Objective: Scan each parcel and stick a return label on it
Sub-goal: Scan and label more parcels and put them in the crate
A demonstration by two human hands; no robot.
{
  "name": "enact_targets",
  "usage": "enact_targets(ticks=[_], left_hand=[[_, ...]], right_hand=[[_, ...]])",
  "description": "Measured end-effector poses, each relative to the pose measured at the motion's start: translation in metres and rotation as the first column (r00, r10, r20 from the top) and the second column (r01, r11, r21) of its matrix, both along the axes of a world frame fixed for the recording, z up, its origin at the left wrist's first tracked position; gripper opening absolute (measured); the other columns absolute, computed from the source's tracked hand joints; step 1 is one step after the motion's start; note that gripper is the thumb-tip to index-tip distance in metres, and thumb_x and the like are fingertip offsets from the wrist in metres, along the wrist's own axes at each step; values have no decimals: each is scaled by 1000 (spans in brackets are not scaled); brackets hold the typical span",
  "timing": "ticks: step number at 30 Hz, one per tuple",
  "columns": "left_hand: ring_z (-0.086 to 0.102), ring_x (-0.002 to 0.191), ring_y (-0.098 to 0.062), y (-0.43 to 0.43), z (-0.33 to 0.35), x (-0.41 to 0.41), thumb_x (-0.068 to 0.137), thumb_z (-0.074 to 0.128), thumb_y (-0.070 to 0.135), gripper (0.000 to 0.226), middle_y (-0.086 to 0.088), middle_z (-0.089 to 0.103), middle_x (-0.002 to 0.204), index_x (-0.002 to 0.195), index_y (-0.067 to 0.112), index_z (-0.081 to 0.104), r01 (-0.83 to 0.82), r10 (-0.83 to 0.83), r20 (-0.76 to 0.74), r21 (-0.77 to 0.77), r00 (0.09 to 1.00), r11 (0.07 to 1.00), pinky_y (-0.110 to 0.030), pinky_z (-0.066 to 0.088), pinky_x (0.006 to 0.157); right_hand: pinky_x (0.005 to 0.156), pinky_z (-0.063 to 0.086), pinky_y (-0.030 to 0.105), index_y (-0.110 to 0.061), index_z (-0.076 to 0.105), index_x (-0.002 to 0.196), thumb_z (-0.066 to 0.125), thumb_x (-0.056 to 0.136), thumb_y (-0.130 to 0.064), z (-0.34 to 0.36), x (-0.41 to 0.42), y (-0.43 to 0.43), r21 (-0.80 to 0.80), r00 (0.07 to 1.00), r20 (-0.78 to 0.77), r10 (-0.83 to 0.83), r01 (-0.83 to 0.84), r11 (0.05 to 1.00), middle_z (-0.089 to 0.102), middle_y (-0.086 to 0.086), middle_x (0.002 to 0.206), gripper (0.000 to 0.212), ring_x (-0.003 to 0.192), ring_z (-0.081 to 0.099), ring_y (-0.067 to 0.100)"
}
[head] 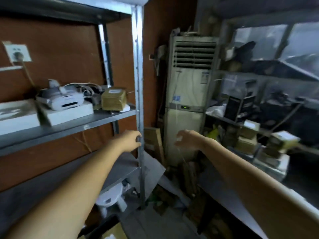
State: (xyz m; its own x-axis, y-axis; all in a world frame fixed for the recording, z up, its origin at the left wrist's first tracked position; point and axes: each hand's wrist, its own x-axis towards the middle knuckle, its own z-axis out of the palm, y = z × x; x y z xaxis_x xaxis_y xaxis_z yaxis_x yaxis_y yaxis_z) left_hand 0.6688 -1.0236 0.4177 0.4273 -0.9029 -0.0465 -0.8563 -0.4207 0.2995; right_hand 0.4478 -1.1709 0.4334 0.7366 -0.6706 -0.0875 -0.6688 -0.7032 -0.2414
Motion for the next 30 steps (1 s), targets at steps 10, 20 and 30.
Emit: enact_targets(ticks=[10, 20, 30], left_hand=[[57, 112, -24, -144, 25, -280, 92, 59, 44, 43, -1, 57, 129, 133, 33, 51, 256, -260, 70, 55, 963, 965, -36, 48, 91], [58, 108, -22, -263, 5, -429, 92, 58, 44, 44, 2, 60, 124, 133, 32, 52, 463, -464, 10, 37, 886, 885, -39, 50, 93], [59, 104, -23, -444, -70, -453, 90, 59, 43, 35, 0, 61, 120, 123, 30, 58, 473, -472, -42, 16, 881, 881, -35, 51, 87]], right_hand=[[85, 42, 30, -17, 60, 126, 56, 94, -41, 10, -308, -77, -20, 958, -10, -287, 287, 958, 62, 9, 125, 40, 117, 58, 30], [75, 42, 28, -18, 65, 114, 62, 88, -43, -12, -483, -152, -6, 830, 27, -557, 558, 830, 66, 4, 119, 36, 105, 61, 25], [87, 52, 35, -18, 64, 117, 61, 87, -46, -69, -508, -304, 30, 729, 52, -683, 682, 731, 68, 5, 116, 41, 105, 62, 27]])
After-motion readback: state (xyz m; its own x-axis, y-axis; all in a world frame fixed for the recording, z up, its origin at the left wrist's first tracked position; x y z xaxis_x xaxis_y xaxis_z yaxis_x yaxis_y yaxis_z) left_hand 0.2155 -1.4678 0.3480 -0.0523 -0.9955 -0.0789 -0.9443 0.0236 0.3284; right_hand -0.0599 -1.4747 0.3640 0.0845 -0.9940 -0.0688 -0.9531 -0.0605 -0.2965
